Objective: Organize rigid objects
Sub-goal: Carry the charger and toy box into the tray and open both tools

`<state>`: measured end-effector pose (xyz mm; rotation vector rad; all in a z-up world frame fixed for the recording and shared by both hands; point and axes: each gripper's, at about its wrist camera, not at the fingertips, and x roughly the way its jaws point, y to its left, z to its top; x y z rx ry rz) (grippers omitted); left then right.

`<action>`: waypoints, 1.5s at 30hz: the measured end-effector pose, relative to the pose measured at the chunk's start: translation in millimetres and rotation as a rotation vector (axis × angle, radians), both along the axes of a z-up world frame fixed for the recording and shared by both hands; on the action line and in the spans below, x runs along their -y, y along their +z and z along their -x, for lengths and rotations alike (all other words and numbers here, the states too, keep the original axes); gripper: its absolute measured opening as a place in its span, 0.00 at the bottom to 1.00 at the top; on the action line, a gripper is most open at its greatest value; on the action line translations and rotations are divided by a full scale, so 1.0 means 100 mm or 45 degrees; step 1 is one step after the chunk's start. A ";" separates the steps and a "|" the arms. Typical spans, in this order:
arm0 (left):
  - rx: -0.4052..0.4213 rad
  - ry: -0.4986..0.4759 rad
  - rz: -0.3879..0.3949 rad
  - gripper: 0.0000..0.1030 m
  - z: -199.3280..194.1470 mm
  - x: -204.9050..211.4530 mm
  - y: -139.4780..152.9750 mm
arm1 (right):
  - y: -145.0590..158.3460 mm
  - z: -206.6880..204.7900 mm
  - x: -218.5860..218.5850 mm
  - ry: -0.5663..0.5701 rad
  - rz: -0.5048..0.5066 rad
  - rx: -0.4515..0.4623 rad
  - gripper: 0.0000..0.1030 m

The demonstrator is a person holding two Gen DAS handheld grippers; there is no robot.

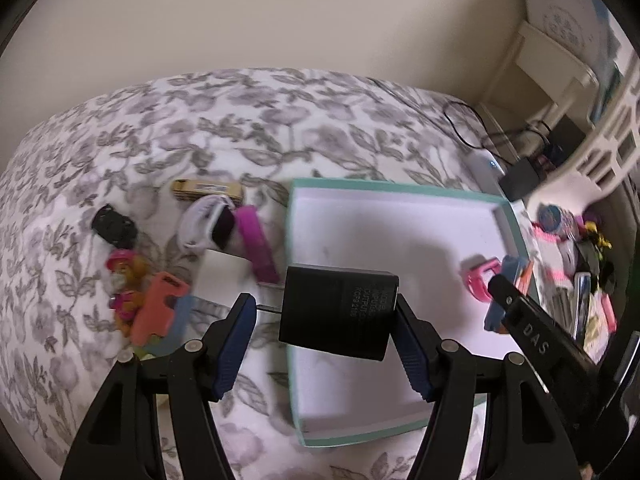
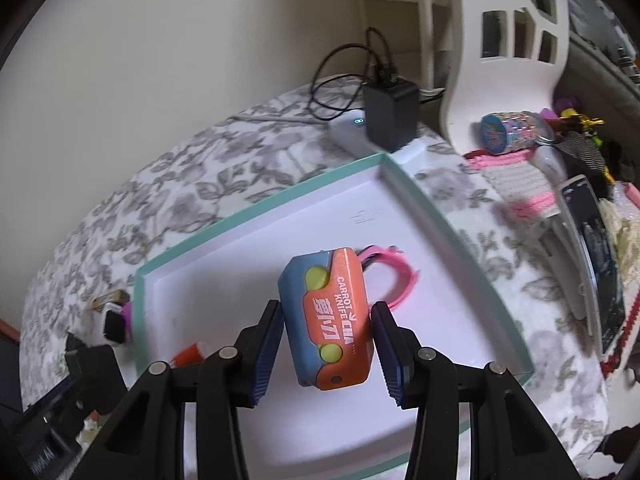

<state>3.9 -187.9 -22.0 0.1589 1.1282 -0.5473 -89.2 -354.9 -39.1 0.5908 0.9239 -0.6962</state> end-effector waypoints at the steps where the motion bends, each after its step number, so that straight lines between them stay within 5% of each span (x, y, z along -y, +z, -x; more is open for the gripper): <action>1: -0.006 -0.008 0.004 0.67 0.01 0.03 -0.01 | 0.00 0.01 0.02 -0.007 0.007 -0.008 0.47; 21: -0.137 -0.125 -0.043 0.67 0.07 0.29 -0.39 | -0.32 0.02 0.14 -0.041 -0.020 -0.214 0.47; 25: -0.104 -0.123 -0.035 0.82 0.07 0.27 -0.33 | -0.31 0.01 0.12 -0.030 -0.016 -0.208 0.47; 29: -0.065 -0.085 -0.034 0.84 0.03 0.21 -0.29 | -0.29 -0.02 0.09 -0.014 0.011 -0.213 0.49; 31: -0.048 -0.050 -0.021 0.92 -0.01 0.15 -0.25 | -0.28 -0.03 0.08 -0.007 0.024 -0.207 0.55; 45: -0.011 0.243 0.026 0.96 -0.42 -0.48 -0.07 | -0.26 -0.08 0.00 0.035 0.077 -0.209 0.87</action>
